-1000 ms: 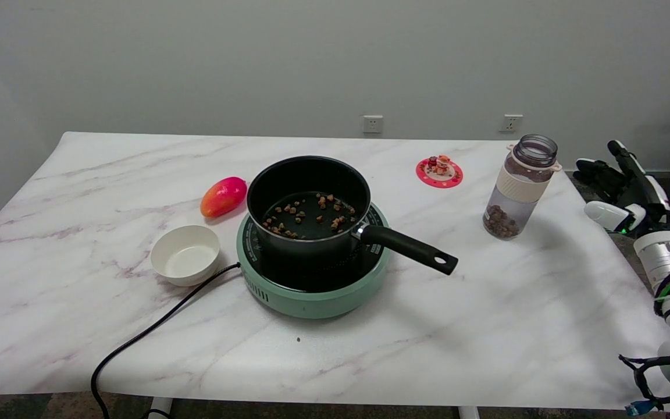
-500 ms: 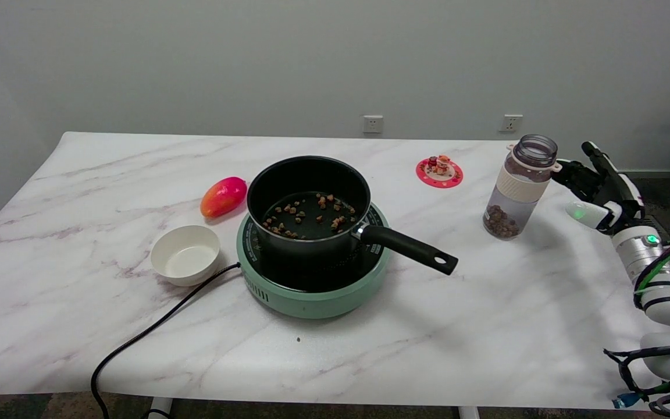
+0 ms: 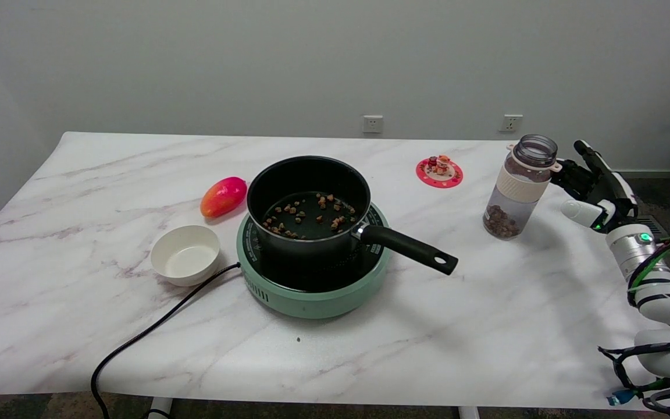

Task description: Pick up the bottle.

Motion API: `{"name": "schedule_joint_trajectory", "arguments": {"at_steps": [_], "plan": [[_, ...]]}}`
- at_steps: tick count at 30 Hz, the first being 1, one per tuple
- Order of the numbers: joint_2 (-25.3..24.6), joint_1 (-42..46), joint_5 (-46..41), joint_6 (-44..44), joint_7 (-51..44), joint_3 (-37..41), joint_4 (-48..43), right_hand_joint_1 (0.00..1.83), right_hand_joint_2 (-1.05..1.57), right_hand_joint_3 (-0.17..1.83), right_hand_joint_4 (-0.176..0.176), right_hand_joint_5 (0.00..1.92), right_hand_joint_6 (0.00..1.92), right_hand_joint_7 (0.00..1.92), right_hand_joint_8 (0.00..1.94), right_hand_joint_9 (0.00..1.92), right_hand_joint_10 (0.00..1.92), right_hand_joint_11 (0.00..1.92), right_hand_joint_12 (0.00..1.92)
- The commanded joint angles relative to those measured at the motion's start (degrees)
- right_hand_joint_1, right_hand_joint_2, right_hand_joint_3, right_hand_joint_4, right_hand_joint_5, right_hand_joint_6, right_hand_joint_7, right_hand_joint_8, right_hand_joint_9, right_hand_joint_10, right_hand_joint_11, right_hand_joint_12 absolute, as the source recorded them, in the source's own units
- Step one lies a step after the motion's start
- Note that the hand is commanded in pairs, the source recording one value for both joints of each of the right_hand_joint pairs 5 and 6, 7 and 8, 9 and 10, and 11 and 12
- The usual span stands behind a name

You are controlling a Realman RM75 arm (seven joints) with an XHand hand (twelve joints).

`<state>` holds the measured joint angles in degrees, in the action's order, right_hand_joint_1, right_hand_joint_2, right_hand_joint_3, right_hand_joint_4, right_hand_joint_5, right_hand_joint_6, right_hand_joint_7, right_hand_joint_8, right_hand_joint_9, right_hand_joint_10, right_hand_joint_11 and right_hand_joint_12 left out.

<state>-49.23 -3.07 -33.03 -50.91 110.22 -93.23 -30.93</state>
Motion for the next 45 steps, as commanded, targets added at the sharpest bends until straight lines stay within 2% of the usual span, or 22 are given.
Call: {"name": "schedule_joint_trajectory", "arguments": {"at_steps": [1,12,32,45], "plan": [[-0.2,-1.3,2.0,-0.3,0.1,-0.8,0.6,1.29,-0.72,1.15,0.0,0.13,0.13,0.65,0.65,0.49,0.49,0.55,0.55],[-0.2,-3.2,3.9,0.6,0.4,-2.9,0.7,1.29,-0.72,1.17,0.0,0.13,0.13,0.65,0.65,0.49,0.49,0.54,0.54],[-3.2,-6.3,4.4,-0.1,-0.4,-6.1,0.7,1.29,-0.7,1.17,0.0,0.13,0.13,0.66,0.66,0.48,0.48,0.53,0.53],[-6.6,-7.5,3.8,-2.5,-7.9,-5.5,1.3,1.29,-0.66,1.14,0.0,0.16,0.16,0.69,0.69,0.5,0.5,0.55,0.55]]}}
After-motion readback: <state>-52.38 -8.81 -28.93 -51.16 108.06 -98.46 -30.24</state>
